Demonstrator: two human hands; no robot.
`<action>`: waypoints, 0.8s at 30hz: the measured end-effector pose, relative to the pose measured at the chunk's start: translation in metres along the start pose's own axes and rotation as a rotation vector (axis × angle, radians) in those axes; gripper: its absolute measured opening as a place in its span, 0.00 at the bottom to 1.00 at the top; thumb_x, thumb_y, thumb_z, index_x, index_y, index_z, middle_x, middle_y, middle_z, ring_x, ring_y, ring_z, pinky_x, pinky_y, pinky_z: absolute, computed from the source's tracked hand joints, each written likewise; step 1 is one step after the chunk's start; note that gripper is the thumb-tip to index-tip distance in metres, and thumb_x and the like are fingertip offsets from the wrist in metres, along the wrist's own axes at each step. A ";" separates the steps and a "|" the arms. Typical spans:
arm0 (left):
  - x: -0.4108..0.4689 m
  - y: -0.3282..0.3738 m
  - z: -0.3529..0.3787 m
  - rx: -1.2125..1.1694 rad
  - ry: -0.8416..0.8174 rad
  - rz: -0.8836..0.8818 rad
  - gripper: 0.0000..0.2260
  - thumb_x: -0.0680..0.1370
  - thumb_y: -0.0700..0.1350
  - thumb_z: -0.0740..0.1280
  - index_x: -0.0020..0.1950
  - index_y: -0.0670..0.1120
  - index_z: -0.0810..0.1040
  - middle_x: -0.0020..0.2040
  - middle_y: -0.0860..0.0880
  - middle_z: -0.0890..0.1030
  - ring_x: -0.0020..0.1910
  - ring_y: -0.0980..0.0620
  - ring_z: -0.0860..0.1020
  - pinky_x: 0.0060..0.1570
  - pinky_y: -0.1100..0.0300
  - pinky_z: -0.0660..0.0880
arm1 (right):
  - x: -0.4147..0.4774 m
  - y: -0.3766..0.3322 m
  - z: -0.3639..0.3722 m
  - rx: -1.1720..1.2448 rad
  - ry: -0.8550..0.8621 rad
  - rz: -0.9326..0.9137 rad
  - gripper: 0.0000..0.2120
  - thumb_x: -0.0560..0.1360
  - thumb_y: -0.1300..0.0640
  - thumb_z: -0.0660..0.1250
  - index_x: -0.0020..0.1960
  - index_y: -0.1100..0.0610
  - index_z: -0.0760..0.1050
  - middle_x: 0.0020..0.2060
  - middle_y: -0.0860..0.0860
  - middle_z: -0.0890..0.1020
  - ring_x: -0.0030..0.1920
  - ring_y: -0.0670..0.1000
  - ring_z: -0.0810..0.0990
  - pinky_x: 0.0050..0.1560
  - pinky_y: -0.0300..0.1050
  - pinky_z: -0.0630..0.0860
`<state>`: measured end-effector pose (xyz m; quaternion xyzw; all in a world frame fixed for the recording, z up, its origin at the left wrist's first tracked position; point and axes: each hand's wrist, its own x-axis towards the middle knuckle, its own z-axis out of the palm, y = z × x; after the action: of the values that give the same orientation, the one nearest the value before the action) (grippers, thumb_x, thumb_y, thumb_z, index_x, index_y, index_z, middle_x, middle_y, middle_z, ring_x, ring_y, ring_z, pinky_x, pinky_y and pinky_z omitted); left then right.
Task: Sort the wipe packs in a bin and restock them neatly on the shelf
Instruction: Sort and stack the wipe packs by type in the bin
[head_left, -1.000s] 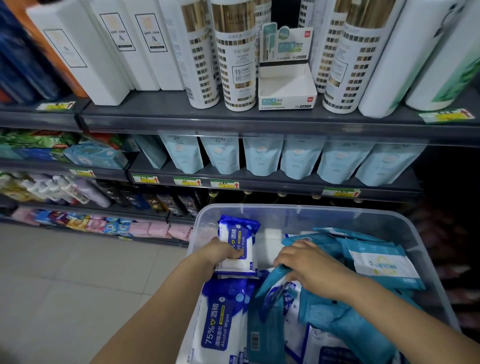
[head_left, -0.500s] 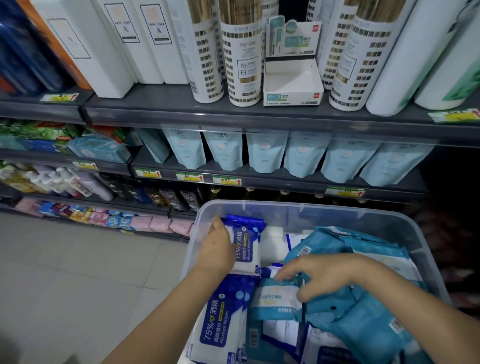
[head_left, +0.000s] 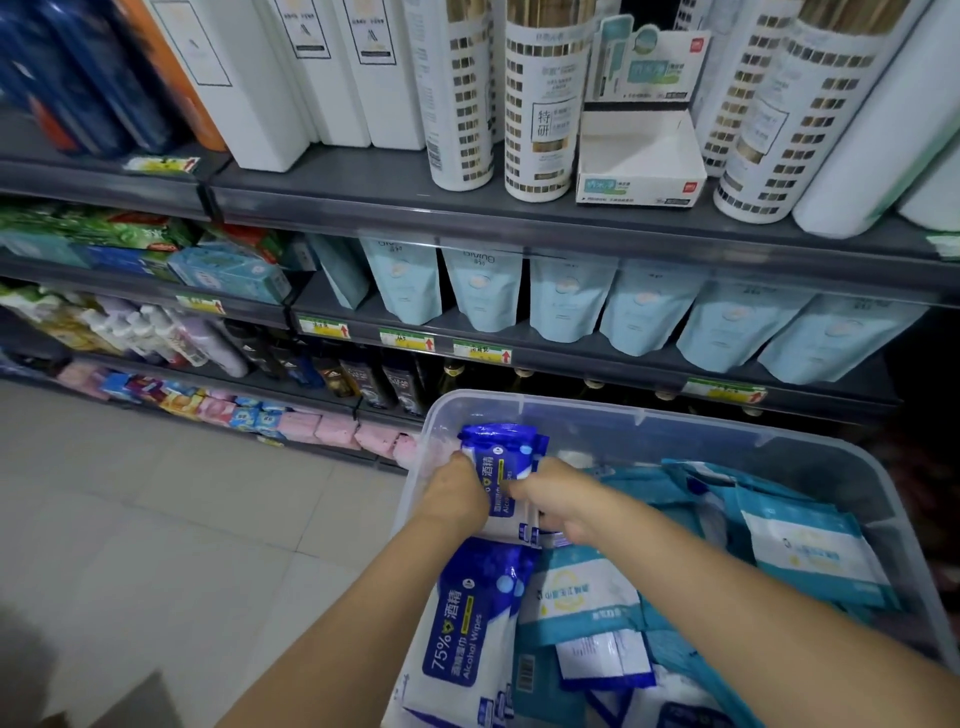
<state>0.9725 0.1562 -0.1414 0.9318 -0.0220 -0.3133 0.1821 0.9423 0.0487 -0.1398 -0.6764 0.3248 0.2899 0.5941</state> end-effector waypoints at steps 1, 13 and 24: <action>-0.002 0.003 -0.001 0.019 -0.011 0.011 0.16 0.80 0.37 0.61 0.67 0.40 0.65 0.63 0.41 0.74 0.61 0.44 0.74 0.55 0.56 0.72 | 0.003 -0.001 0.002 0.024 0.003 0.018 0.08 0.75 0.64 0.64 0.54 0.60 0.75 0.48 0.58 0.83 0.48 0.57 0.81 0.53 0.53 0.79; -0.041 -0.023 -0.069 0.018 0.521 0.491 0.07 0.75 0.37 0.69 0.52 0.39 0.81 0.49 0.42 0.81 0.44 0.43 0.79 0.43 0.53 0.77 | 0.008 -0.009 0.015 0.247 -0.033 0.077 0.06 0.78 0.67 0.61 0.54 0.60 0.71 0.40 0.54 0.79 0.38 0.50 0.78 0.38 0.46 0.77; -0.037 -0.039 -0.050 -0.075 0.416 0.371 0.15 0.79 0.40 0.63 0.66 0.38 0.74 0.55 0.38 0.80 0.52 0.43 0.78 0.44 0.63 0.66 | 0.025 -0.010 0.020 0.176 0.090 0.073 0.14 0.81 0.48 0.56 0.51 0.59 0.71 0.44 0.55 0.80 0.44 0.53 0.79 0.45 0.46 0.73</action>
<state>0.9701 0.2145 -0.0968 0.9486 -0.1428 -0.0775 0.2714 0.9654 0.0673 -0.1553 -0.6217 0.3998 0.2507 0.6251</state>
